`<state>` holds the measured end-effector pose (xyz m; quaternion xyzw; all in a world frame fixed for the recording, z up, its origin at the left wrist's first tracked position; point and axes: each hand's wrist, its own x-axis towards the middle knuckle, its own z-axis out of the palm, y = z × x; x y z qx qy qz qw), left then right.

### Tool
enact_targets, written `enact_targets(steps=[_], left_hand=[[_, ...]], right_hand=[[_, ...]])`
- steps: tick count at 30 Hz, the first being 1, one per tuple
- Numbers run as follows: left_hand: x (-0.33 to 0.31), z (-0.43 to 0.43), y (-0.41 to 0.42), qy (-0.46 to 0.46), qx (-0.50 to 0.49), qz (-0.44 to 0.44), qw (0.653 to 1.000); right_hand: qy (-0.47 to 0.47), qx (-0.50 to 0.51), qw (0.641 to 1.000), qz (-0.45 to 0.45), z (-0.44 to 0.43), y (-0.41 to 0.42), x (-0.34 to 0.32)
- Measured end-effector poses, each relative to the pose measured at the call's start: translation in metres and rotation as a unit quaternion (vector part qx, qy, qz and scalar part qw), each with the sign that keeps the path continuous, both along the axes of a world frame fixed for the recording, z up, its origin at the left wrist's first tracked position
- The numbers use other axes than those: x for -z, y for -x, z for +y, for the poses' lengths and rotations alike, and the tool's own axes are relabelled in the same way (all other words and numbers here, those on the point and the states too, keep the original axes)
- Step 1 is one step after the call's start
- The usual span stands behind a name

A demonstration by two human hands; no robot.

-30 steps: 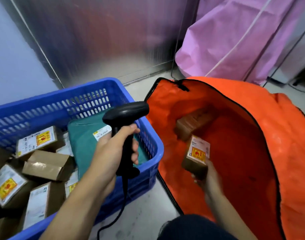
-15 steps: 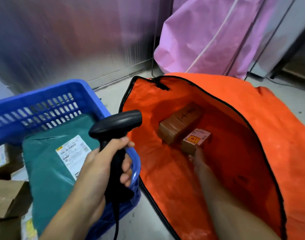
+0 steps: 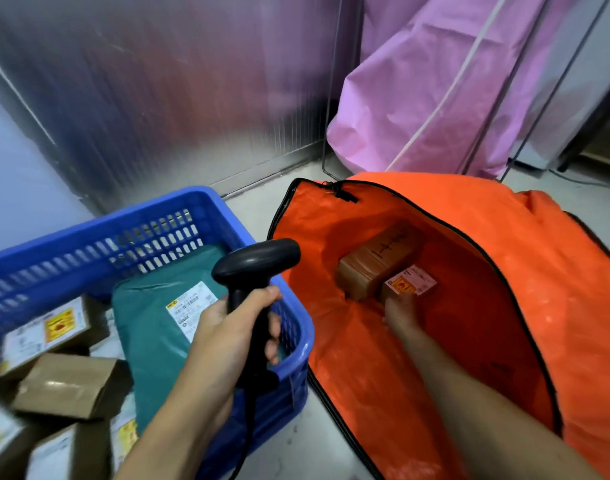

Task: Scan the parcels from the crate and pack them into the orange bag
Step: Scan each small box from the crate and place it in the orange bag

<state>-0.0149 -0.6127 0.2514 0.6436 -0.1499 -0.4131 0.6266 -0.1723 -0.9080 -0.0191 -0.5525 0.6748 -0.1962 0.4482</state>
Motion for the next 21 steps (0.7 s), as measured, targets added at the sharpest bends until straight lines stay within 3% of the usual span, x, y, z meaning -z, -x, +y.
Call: enact_targets(steps=[2,8,16,21], left_hand=[[-0.019,0.012,-0.004,-0.005,0.003,-0.019,1.000],[-0.078,0.057,-0.015,0.009,-0.010,-0.054,0.998],[-0.139,0.151,-0.060,0.058,-0.104,-0.072,0.990],[-0.155,0.241,-0.085,0.051,-0.177,-0.100,0.978]], right_hand=[[0.009,-0.068,0.998,-0.008,0.018,-0.011,-0.018],[0.121,-0.184,0.975,0.015,0.105,-0.040,-0.157],[0.207,-0.327,0.921,0.039,0.152,-0.077,-0.293],[0.245,-0.424,0.870,0.058,0.193,-0.114,-0.357]])
